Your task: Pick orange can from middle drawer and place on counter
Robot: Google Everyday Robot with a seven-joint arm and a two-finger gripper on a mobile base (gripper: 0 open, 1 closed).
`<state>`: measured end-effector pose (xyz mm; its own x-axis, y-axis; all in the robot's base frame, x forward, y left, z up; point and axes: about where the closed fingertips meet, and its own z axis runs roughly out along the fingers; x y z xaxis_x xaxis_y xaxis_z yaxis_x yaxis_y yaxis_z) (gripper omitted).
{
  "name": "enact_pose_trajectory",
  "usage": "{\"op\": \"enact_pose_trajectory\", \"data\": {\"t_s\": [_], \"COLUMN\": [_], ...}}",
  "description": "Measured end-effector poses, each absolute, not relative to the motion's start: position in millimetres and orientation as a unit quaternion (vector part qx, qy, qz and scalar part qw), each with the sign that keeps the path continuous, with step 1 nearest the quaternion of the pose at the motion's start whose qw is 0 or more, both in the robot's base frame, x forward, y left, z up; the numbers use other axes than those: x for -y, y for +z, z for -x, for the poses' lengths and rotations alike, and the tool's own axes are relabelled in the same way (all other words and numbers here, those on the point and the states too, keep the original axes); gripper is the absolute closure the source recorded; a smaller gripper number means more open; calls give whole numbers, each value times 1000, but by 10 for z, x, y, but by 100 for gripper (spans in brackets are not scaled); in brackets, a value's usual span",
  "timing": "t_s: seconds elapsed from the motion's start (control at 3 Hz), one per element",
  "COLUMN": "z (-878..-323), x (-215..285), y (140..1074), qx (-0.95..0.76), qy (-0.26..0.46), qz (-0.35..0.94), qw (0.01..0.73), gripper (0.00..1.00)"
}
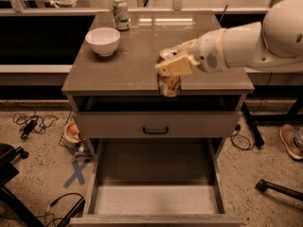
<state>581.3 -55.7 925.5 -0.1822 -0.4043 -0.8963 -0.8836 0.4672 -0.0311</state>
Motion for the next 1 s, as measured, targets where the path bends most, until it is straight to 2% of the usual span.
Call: {"op": "enact_pose_trajectory", "data": {"t_s": [0.33,1.0], "z": [-6110,-6329], "x": [679,672], "y": [9198,9314], "qx": [-732,-733], "qy": [258,243], "qz": [406,406], "qw": [482,488], "gripper": [100,100]}}
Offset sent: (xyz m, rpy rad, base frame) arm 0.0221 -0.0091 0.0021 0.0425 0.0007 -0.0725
